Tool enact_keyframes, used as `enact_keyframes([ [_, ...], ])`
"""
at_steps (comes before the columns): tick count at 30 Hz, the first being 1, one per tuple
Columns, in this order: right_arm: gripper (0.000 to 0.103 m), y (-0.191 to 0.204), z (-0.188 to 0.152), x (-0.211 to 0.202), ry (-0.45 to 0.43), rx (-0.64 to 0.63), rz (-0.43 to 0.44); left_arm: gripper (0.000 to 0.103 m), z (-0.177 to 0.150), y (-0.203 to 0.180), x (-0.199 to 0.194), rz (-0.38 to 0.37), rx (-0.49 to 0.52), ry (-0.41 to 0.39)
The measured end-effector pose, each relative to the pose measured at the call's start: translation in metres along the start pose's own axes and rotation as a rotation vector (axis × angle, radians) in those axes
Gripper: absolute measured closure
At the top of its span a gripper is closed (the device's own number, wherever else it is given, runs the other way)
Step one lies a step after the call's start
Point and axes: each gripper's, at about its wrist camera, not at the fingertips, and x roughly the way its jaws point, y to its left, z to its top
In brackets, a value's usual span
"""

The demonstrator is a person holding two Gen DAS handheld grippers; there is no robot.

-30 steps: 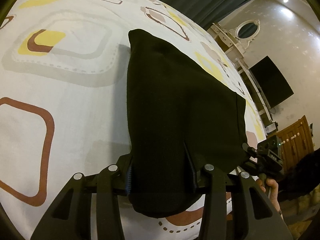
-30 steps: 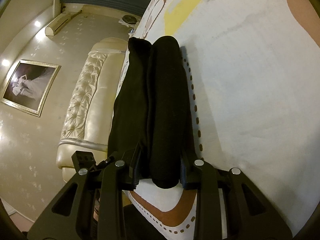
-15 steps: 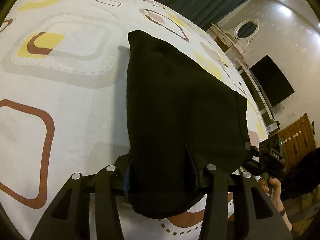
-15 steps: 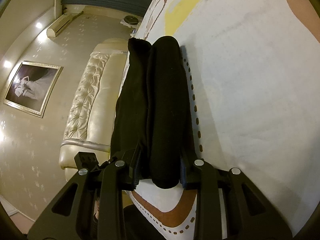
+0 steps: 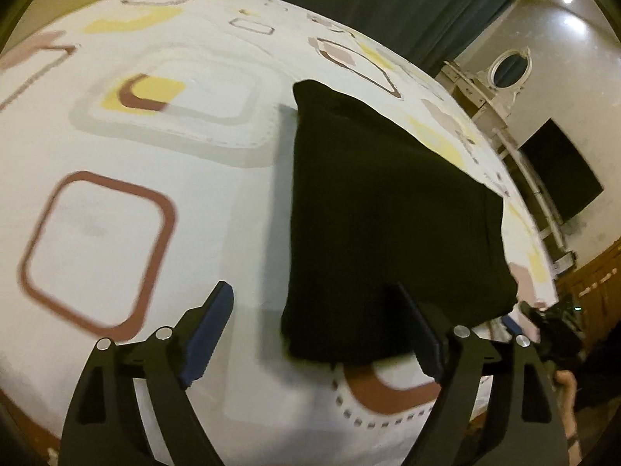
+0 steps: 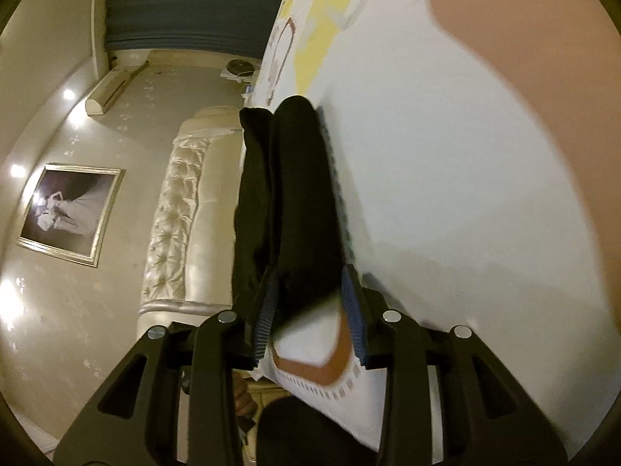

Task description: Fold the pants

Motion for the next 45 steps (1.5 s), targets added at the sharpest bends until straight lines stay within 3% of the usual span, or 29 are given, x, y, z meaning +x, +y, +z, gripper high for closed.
enact_keyframes([
  [3, 0.057, 0.001, -0.015, -0.020, -0.020, 0.003, -0.049, 0.018, -0.012, -0.007, -0.017, 0.063, 0.046, -0.005],
  [5, 0.039, 0.011, -0.027, -0.025, -0.023, -0.037, -0.127, 0.018, -0.022, -0.013, -0.026, 0.121, 0.094, -0.005],
  [9, 0.038, 0.042, -0.052, -0.025, -0.070, -0.224, -0.366, 0.018, -0.045, -0.028, -0.048, 0.234, 0.226, -0.068],
  [10, 0.038, 0.059, -0.063, -0.021, -0.090, -0.326, -0.467, 0.018, -0.048, -0.031, -0.053, 0.243, 0.242, -0.078],
  [13, 0.037, 0.104, -0.089, -0.007, -0.155, -0.592, -0.638, 0.018, -0.044, -0.037, -0.071, 0.252, 0.238, -0.144],
  [17, 0.022, 0.135, -0.112, 0.004, -0.238, -0.695, -0.658, 0.018, -0.039, -0.040, -0.084, 0.257, 0.165, -0.215],
  [21, 0.021, 0.138, -0.127, 0.019, -0.277, -0.756, -0.720, 0.018, -0.045, -0.044, -0.074, 0.300, 0.161, -0.199],
  [24, 0.021, 0.128, -0.125, 0.026, -0.249, -0.742, -0.747, 0.018, -0.046, -0.043, -0.069, 0.272, 0.148, -0.169],
  [29, 0.021, 0.123, -0.120, 0.026, -0.239, -0.682, -0.739, 0.018, -0.046, -0.042, -0.073, 0.261, 0.156, -0.184],
  [39, 0.020, 0.125, -0.115, 0.018, -0.263, -0.678, -0.726, 0.018, -0.047, -0.047, -0.073, 0.270, 0.189, -0.194],
  [45, 0.019, 0.125, -0.116, 0.018, -0.263, -0.678, -0.727, 0.018, -0.051, -0.059, -0.077, 0.268, 0.257, -0.222],
])
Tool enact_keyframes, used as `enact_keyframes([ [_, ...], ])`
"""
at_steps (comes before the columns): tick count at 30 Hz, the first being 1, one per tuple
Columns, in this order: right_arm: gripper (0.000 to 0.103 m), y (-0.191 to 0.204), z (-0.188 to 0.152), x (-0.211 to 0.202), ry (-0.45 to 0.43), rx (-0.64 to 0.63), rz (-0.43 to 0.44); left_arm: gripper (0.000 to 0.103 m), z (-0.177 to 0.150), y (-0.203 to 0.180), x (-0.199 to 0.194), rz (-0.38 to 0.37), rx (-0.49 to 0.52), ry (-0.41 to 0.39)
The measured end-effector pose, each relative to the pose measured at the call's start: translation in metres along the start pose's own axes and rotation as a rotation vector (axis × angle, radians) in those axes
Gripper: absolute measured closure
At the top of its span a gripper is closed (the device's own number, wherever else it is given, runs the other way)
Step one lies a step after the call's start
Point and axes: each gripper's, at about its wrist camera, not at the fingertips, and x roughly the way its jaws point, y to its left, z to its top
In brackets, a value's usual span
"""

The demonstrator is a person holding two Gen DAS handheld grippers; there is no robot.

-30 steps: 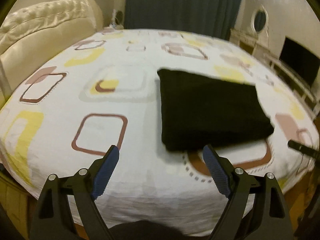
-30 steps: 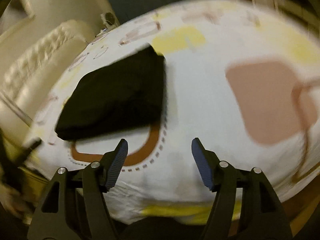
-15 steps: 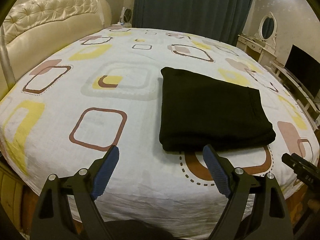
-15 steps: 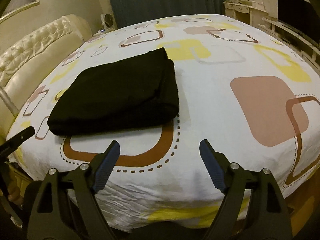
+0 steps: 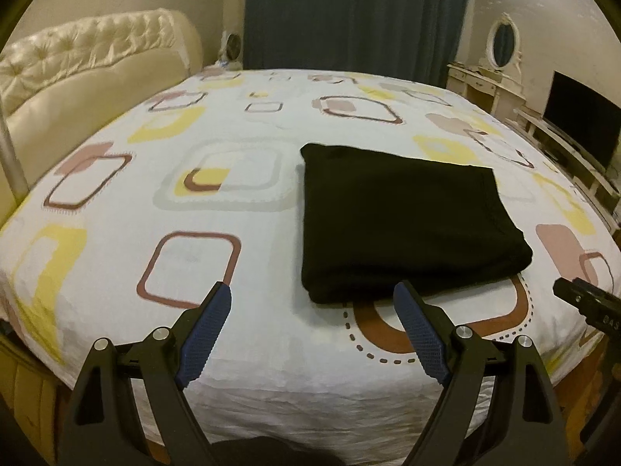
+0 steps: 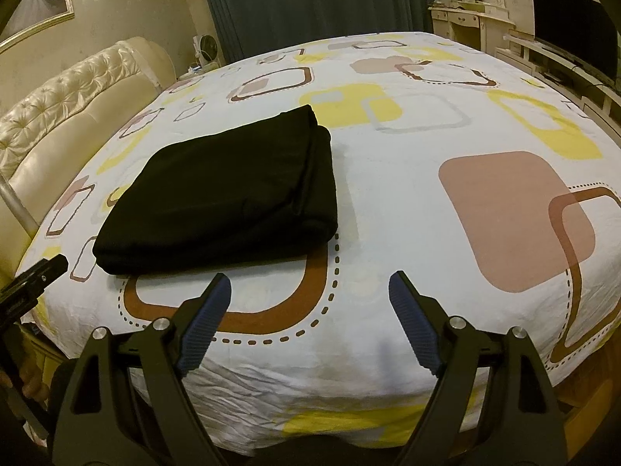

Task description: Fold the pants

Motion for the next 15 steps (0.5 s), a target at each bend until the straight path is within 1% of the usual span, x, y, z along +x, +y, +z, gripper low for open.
enact_keyframes([
  [15, 0.019, 0.0029, -0.0026, 0.0032, 0.017, -0.014, 0.008, 0.018, 0.0000, 0.0031, 0.0021, -0.001, -0.028, 0.029],
])
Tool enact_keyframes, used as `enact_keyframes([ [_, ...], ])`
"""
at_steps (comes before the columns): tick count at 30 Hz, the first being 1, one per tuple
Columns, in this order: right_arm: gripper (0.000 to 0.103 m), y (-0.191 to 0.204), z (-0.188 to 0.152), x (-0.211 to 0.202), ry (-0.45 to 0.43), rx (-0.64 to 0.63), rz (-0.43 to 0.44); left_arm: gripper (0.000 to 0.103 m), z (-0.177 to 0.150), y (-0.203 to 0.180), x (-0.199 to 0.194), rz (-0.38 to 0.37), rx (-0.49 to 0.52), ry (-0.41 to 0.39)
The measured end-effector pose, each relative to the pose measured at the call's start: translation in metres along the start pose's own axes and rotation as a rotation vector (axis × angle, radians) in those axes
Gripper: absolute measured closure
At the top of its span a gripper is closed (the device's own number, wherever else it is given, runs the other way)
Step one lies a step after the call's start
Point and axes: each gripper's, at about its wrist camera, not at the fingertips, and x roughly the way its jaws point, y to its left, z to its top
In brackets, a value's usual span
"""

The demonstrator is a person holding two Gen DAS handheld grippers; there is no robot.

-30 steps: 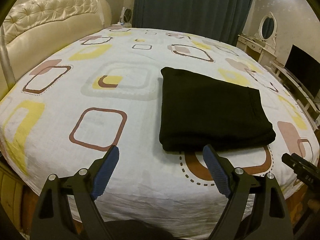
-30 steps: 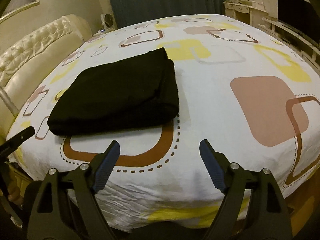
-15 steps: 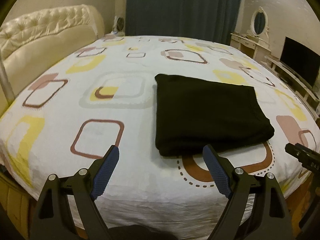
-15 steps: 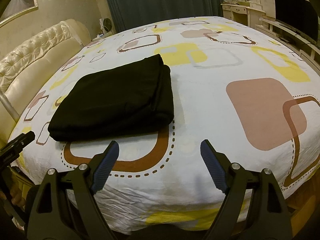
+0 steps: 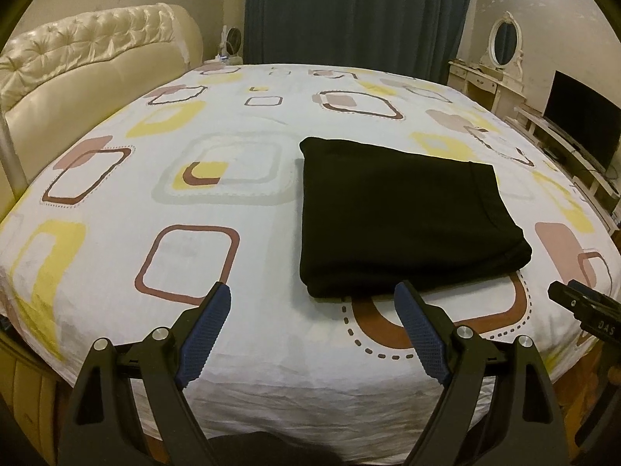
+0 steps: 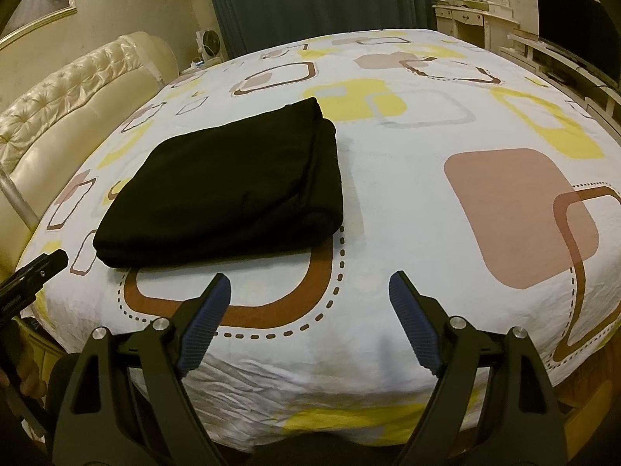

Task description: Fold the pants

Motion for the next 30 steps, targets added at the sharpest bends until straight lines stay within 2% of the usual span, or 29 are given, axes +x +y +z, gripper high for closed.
enact_keyframes([
  [9, 0.019, -0.0006, 0.0001, 0.0007, 0.001, 0.000, 0.002, 0.017, 0.0004, 0.0043, 0.0010, -0.007, -0.026, 0.002],
  [18, 0.019, -0.0020, -0.0007, 0.0033, 0.008, -0.002, 0.010, 0.017, 0.0004, 0.0013, 0.0035, 0.004, 0.001, 0.028],
  [30, 0.019, -0.0003, -0.0014, 0.0043, 0.013, -0.012, 0.019, 0.017, 0.0000, 0.0001, 0.0025, 0.013, -0.001, 0.010],
])
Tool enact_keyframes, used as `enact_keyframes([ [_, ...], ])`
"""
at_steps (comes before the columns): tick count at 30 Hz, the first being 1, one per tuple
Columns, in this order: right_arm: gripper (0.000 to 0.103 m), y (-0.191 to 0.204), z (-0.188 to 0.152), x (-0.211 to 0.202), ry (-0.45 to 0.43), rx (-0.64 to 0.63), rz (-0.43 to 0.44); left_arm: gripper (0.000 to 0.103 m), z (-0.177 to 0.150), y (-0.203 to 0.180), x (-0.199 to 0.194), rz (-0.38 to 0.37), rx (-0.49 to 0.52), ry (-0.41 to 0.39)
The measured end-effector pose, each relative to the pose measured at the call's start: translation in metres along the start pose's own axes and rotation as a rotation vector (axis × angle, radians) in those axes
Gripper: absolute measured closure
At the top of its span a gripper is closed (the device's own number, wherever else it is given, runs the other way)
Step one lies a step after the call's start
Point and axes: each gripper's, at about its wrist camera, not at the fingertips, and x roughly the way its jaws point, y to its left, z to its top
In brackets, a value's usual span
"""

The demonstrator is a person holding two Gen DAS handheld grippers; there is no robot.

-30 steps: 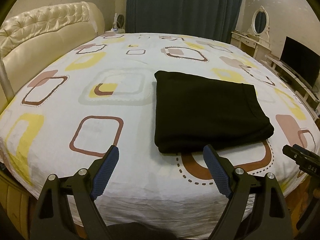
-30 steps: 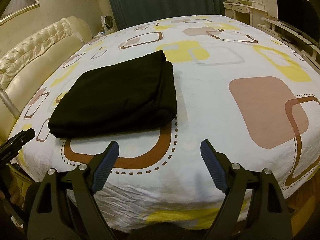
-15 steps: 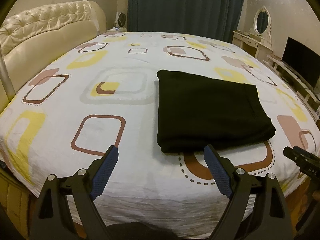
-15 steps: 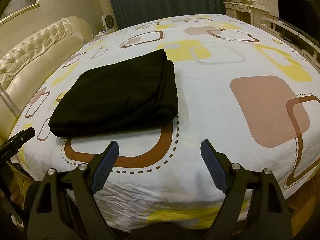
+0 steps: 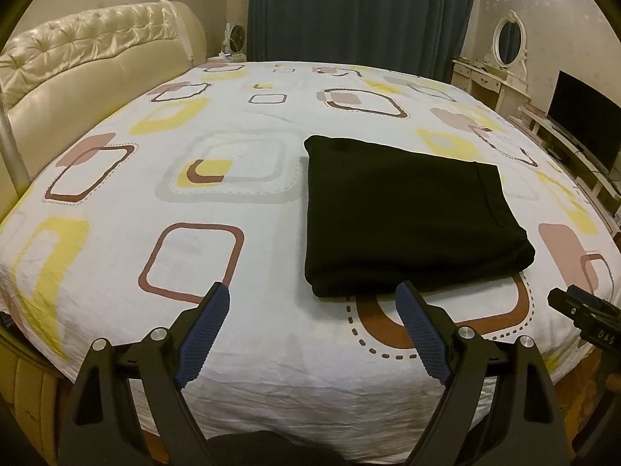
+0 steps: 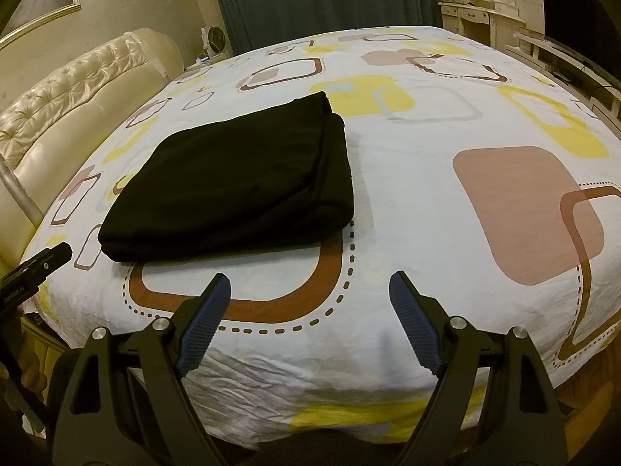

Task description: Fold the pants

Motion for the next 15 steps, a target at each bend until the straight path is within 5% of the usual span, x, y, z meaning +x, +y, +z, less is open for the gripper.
enact_keyframes([
  [15, 0.019, 0.0015, 0.0003, -0.0004, 0.011, -0.010, 0.014, 0.017, 0.0010, -0.0031, -0.0040, 0.000, 0.027, -0.013],
])
